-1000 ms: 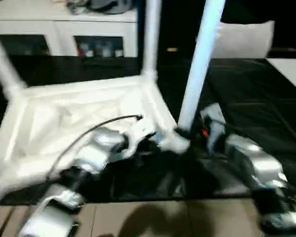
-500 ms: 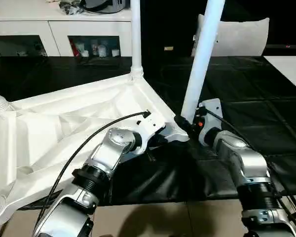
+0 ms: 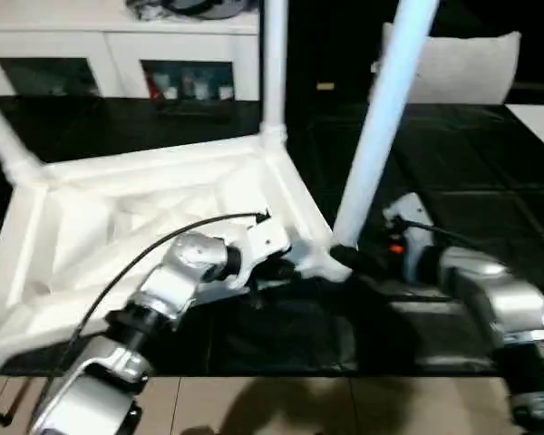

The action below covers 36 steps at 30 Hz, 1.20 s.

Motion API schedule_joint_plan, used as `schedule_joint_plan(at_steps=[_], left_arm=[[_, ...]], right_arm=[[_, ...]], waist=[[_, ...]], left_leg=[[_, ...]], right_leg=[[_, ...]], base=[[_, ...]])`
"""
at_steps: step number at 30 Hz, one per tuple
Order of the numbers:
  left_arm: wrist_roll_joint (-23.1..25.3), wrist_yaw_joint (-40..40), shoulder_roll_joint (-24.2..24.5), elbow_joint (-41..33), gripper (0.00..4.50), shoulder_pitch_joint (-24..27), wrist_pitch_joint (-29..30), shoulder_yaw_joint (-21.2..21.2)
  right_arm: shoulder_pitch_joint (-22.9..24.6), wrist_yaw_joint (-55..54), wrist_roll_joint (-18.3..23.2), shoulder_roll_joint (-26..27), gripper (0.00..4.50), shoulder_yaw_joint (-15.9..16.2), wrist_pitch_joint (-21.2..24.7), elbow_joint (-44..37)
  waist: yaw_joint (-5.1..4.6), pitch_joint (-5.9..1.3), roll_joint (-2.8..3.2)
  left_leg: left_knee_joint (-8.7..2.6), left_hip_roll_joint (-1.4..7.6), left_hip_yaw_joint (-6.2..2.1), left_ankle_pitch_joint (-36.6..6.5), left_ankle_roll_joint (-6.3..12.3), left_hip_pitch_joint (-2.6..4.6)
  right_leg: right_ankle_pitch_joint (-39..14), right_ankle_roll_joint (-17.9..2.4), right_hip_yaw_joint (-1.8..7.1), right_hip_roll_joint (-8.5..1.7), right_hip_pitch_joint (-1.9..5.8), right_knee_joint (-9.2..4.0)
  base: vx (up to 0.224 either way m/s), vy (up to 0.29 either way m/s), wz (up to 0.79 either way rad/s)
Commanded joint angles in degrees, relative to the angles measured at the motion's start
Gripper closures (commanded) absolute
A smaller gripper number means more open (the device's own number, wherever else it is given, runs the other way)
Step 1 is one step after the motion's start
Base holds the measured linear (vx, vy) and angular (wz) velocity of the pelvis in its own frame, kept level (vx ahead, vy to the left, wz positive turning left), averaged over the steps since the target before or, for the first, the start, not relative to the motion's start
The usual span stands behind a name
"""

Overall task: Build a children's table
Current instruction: Rotate leg to tighten

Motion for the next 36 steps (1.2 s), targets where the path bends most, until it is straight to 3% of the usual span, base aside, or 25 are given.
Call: schedule_joint_plan(at_steps=[1, 2, 5, 19, 24, 27, 31, 32, 36], left_arm=[[-0.98, -4.82, 0.35, -1.94, 4.5, 0.34, -1.3, -2.1], [-1.06, -5.32, 0.51, -1.94, 4.5, 0.32, -1.39, -2.12], [-1.26, -7.39, 1.37, -2.28, 4.5, 0.46, -1.71, -2.47], [-1.95, -9.88, 2.55, -3.36, 4.5, 0.99, -0.95, -2.95], [-1.99, -9.6, 2.39, -3.49, 4.5, 1.06, -0.57, -2.69], [-1.32, -5.61, 0.82, -2.94, 4.5, 0.48, 3.09, -1.72], [-0.15, 3.54, -2.85, -0.11, 4.5, -0.93, 6.39, 0.66], [0.28, 6.63, -4.06, 0.8, 4.5, -1.34, 7.36, 1.36], [1.61, 16.14, -7.85, 3.21, 4.5, -2.55, 11.67, 3.29]], right_arm=[[0.52, 3.84, 1.01, -1.29, 0.48, 0.78, -1.88, -1.68], [0.58, 5.02, 1.36, -1.77, 0.76, 0.93, -2.05, -1.64], [0.61, 7.79, 2.6, -2.48, 0.86, 1.07, -1.66, -1.42], [1.9, 12.69, 4.06, -2.99, 2.19, 3.44, -0.95, -2.61], [2.56, 12.68, 4.76, -2.83, 2.37, 3.45, -0.18, -3.38], [2.53, 8.37, 4.37, -0.71, 2.41, 3.33, 1.05, -3.05], [0.28, -3.28, 2.04, 5.21, 2.43, 1.41, 3.15, 0.24], [-0.64, -7.36, 1.48, 7.32, 2.43, 0.44, 3.93, 1.68], [-3.22, -19.96, -1.94, 12.89, 2.45, -1.2, 4.7, 6.48]], waist=[[0.08, -3.52, -0.56], [0.12, -3.5, -0.6], [0.41, -3.48, -0.79], [0.92, -3.55, -0.7], [1.0, -3.65, -0.78], [0.88, -3.6, -0.67], [0.49, -3.23, -0.72], [0.12, -3.07, -0.6], [-1.26, -3.14, -0.68]], left_leg=[[-3.03, 0.98, 0.4, -8.48, 3.58, -0.17], [-3.01, 0.95, 0.43, -8.46, 3.57, -0.16], [-3.03, 0.97, 0.41, -9.13, 3.49, -0.11], [-2.99, 0.97, 0.37, -8.6, 2.98, -0.09], [-2.92, 0.95, 0.36, -7.74, 3.08, -0.15], [-2.92, 0.9, 0.41, -7.87, 2.89, -0.16], [-3.18, 0.62, 0.2, -11.06, 1.22, 0.08], [-3.22, 0.53, 0.24, -11.84, 0.76, 0.14], [-3.38, 0.37, -0.22, -13.75, -0.38, -0.06]], right_leg=[[-10.16, -11.44, 2.12, -3.67, 3.35, -3.86], [-10.43, -11.48, 2.1, -3.68, 3.35, -3.87], [-12.38, -11.23, 2.02, -3.7, 3.38, -3.99], [-13.44, -10.57, 1.98, -3.71, 3.26, -3.99], [-11.95, -10.6, 2.0, -3.63, 3.33, -3.77], [-11.8, -10.92, 1.97, -3.62, 3.32, -3.8], [-21.92, -8.01, 1.75, -3.73, 3.1, -4.9], [-23.75, -7.48, 1.74, -3.59, 2.68, -5.07], [-26.54, -5.94, 1.48, -3.65, 2.85, -5.38]], base=[[0.0, 0.0, 0.0], [0.0, 0.0, 0.0], [0.0, 0.0, 0.0], [0.0, 0.0, 0.0], [0.0, 0.0, 0.0], [0.0, 0.0, 0.0], [0.0, 0.0, 0.0], [0.0, 0.0, 0.0], [0.0, 0.0, 0.0]])
